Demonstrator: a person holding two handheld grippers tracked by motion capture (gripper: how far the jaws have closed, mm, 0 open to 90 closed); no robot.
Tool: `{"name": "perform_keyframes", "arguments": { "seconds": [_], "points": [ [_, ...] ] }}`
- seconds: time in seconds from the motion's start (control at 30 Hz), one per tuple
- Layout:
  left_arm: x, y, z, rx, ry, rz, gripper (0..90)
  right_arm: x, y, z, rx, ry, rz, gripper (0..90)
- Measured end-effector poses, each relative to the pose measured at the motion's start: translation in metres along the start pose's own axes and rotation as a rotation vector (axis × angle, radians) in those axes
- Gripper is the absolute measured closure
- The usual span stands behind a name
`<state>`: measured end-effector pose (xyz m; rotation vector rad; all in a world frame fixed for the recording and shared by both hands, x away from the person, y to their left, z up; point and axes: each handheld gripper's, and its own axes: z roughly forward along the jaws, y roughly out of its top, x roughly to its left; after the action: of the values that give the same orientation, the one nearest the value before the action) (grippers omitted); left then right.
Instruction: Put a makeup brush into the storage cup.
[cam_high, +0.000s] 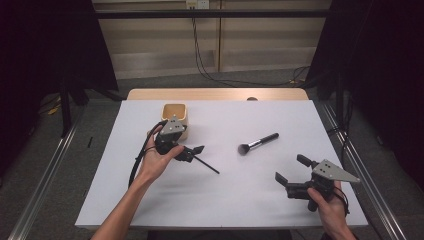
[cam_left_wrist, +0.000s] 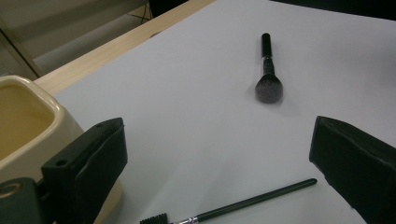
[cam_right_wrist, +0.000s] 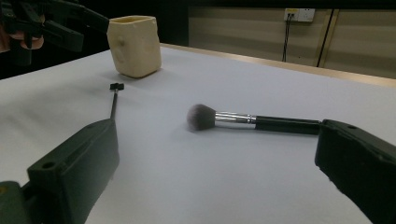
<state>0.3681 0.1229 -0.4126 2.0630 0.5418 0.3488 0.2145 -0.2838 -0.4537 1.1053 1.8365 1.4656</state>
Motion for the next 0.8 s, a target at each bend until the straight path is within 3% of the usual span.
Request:
{"name": "perform_keyframes", "arguments": {
  "seconds": [0.27,0.53,0.63,0.7,0.8],
  "points": [
    [0.0,0.008,0.003,0.079,-0.032,0.019,3.8,0.0,0.0,0.0,0.001,0.002,-0.001,0.0],
    [0.003,0.015,0.011,0.197,-0.058,0.033,3.8,0.0,0.0,0.0,0.002,0.004,-0.005,0.0],
    [0.002,0.015,0.013,0.211,-0.063,0.028,3.8,0.0,0.0,0.0,0.005,0.002,-0.009,0.0],
    [0.003,0.014,0.016,0.255,-0.075,0.055,4.8,0.0,0.0,0.0,0.005,0.0,-0.009,0.0],
    [0.005,0.014,0.017,0.264,-0.074,0.064,4.9,0.0,0.0,0.0,0.004,-0.003,-0.007,0.0]
  ]
}}
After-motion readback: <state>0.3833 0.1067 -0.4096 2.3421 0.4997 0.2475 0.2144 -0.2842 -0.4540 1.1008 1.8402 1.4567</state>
